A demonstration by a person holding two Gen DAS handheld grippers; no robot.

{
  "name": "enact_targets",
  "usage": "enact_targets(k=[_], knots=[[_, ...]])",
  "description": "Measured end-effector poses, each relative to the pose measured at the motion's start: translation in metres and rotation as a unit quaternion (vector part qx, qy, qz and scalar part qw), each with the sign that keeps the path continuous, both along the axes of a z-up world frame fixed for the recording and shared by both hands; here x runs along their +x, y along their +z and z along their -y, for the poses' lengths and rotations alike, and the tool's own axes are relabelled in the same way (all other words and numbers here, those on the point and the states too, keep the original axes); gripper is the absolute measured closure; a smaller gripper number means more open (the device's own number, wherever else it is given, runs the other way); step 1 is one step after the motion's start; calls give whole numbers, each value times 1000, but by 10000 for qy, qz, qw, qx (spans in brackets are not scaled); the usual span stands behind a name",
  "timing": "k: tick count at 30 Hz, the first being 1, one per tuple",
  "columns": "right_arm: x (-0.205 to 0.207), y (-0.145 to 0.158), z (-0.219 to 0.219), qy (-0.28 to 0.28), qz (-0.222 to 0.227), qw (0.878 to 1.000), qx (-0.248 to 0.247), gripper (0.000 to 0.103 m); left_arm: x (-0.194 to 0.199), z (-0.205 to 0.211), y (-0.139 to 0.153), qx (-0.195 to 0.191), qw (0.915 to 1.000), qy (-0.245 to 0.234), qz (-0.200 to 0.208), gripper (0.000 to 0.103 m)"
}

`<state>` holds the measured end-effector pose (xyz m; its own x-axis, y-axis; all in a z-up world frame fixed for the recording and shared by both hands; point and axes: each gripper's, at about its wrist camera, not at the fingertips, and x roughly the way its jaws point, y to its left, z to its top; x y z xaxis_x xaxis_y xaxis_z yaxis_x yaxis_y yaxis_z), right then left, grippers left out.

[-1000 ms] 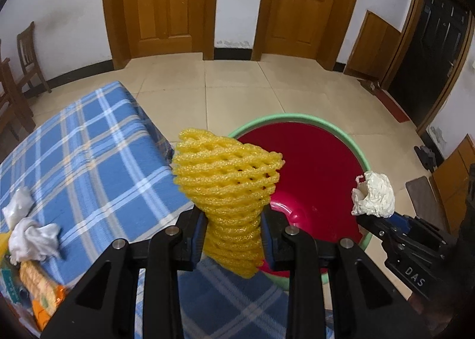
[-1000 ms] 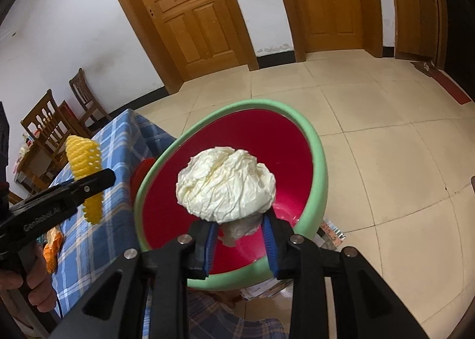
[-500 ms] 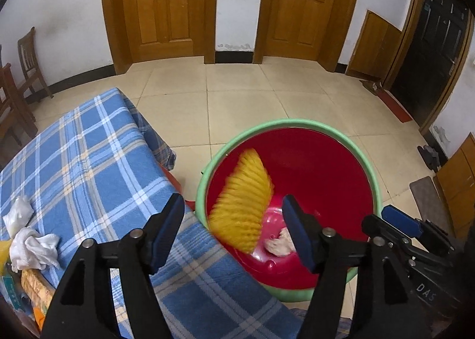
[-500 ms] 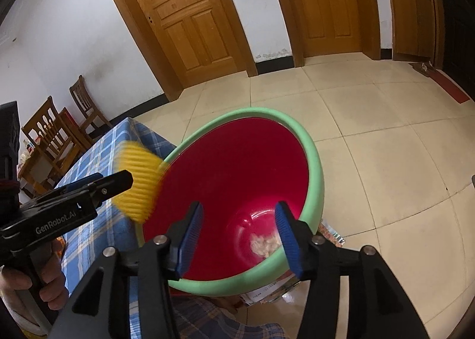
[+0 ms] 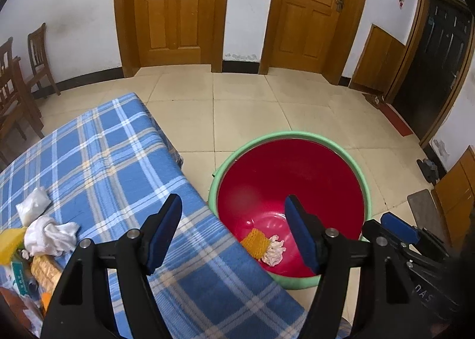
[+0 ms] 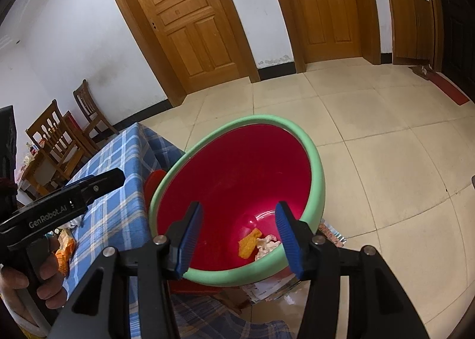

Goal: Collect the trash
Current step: 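Move both tools back over the table toward the remaining trash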

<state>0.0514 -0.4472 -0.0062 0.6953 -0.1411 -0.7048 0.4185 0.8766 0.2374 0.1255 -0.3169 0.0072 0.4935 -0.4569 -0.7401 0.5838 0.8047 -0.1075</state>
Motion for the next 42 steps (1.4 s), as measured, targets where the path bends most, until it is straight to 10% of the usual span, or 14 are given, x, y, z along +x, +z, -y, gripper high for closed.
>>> enact_targets(k=[42], knots=[[13,33,-149,1318,201,9910,83,47,-26,-235,25,-124,9776,2093,201,30]])
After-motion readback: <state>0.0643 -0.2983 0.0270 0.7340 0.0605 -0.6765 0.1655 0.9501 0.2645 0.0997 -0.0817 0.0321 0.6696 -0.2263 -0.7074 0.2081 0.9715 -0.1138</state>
